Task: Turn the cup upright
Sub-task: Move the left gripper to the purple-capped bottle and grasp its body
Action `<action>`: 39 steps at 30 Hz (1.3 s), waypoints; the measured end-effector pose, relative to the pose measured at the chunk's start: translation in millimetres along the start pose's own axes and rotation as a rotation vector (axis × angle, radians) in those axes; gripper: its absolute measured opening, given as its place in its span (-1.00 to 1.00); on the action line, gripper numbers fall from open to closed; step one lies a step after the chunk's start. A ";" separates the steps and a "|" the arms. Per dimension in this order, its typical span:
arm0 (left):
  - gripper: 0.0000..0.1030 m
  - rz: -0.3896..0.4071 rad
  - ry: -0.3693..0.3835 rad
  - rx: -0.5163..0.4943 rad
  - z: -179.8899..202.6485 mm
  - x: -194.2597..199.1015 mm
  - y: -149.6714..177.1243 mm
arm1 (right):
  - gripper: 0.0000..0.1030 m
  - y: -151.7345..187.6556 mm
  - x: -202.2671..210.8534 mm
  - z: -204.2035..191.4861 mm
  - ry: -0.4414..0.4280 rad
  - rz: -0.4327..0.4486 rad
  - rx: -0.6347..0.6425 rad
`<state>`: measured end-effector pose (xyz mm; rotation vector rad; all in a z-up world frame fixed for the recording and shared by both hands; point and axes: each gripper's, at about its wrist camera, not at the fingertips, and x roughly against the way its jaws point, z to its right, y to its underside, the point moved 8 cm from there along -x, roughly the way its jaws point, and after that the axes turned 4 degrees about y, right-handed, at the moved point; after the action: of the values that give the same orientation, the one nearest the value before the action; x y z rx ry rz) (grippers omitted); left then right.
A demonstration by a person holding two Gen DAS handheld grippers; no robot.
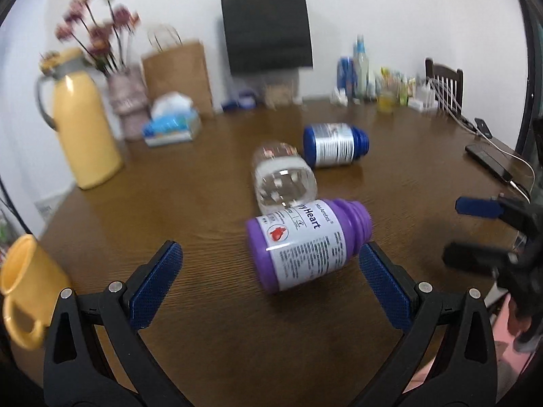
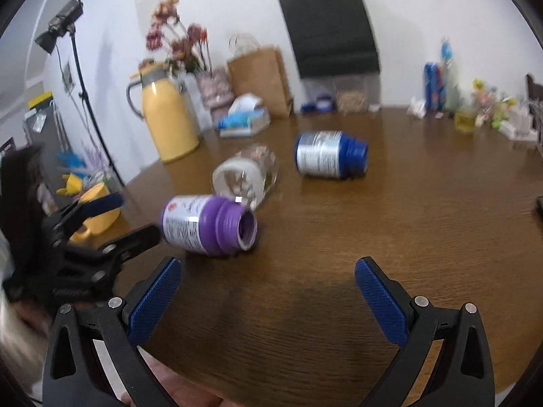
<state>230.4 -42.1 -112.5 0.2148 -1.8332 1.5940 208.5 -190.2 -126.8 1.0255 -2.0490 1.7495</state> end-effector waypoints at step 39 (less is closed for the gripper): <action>0.43 -0.321 0.312 -0.375 124.7 -102.9 -37.8 | 0.18 -12.1 -4.8 120.6 0.119 -0.032 -0.232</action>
<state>279.9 -197.5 -143.6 0.0779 -1.7111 0.9830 249.1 -302.2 -149.8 0.8579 -2.0879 1.4766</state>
